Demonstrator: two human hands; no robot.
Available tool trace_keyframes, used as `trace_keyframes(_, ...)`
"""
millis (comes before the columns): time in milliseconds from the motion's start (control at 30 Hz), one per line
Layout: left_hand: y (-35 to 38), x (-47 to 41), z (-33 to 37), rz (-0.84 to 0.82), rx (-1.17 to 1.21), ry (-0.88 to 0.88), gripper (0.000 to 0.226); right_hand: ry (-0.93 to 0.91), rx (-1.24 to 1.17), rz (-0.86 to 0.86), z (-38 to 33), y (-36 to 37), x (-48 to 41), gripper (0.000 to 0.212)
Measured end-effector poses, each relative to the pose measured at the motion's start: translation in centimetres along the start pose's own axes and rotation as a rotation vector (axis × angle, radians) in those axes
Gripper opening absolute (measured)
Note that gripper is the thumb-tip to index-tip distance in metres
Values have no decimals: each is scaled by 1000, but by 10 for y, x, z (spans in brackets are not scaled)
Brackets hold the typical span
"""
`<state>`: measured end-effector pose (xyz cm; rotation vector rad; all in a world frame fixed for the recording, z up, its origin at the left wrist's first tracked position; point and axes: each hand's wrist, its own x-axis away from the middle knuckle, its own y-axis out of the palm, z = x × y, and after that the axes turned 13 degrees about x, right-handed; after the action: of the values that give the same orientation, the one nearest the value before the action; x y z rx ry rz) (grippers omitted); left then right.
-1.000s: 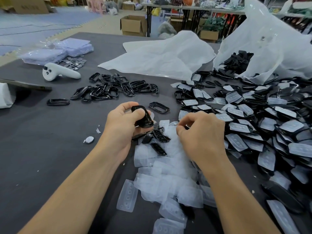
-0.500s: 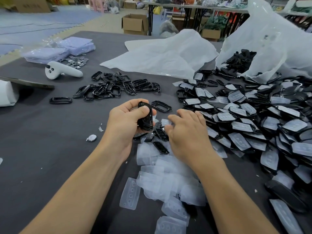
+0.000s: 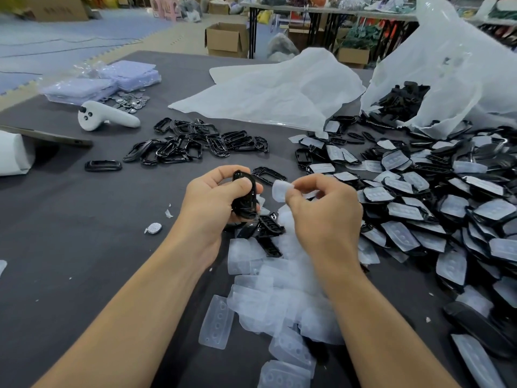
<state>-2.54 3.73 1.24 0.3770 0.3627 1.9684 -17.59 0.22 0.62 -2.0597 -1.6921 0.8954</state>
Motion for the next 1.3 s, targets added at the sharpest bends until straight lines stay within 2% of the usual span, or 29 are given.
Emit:
trace_keyframes(100, -1, -1, 0, 7, 7, -2, 20, 139, -267, -34, -4, -8, 1, 11)
trace_keyframes(233, 0, 0, -2, -23, -19, -14, 21, 225, -644, -261, -12, -16, 5, 17)
trace_keyframes(500, 1, 4, -4, -85, -102, 16, 22, 222, -757, -358, -13, -19, 8, 34)
trace_keyframes(567, 2, 6, -4, -126, -146, 30, 22, 212, -755, -370, -13, -18, 8, 36)
trace_keyframes(700, 4, 8, -4, -153, -166, 31, 24, 188, -662, -329, -12, -18, 6, 21)
trace_keyframes(833, 2, 8, 4, -147, -7, -93, 28, 105, -458, -269, -6, -18, 4, 19)
trace_keyframes(967, -2, 6, 9, -228, 70, -231, 30, -154, -74, -203, 1, -20, 5, 18)
trace_keyframes(1033, -3, 5, 9, -265, 36, -245, 25, -267, 31, -209, 2, -21, 7, 17)
trace_keyframes(1133, -3, 5, 8, -250, 3, -245, 21, -277, 27, -240, 1, -20, 9, 16)
trace_keyframes(1300, -3, 4, 5, -198, 2, -242, 25, -81, -208, -302, -3, -15, 7, 19)
